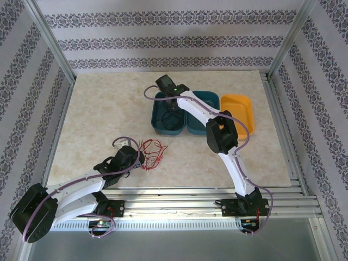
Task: Untangle the cables
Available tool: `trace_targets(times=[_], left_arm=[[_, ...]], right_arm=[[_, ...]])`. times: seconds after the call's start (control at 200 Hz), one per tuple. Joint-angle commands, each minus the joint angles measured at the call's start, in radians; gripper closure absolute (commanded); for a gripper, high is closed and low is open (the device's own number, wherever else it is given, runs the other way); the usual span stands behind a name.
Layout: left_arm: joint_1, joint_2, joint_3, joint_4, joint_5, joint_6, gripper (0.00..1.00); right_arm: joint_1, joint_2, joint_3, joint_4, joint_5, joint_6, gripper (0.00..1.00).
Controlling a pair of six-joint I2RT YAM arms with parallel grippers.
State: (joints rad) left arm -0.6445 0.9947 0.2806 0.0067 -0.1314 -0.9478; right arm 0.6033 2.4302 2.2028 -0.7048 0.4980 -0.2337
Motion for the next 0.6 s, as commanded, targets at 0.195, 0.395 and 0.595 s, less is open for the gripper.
trace_targets(times=[0.195,0.395,0.595], left_arm=[[0.022,-0.029,-0.014,-0.046,-0.021,-0.009,0.64],[0.023,-0.03,-0.011,-0.043,-0.017,-0.008,0.64],[0.024,-0.033,-0.008,-0.043,-0.013,-0.008,0.64]], right_arm=[[0.023,0.022,0.036,0.017,0.085,-0.088,0.93],[0.042,-0.012,0.008,0.012,0.089,-0.084,0.71],[0.062,-0.077,-0.046,0.018,0.092,-0.077,0.6]])
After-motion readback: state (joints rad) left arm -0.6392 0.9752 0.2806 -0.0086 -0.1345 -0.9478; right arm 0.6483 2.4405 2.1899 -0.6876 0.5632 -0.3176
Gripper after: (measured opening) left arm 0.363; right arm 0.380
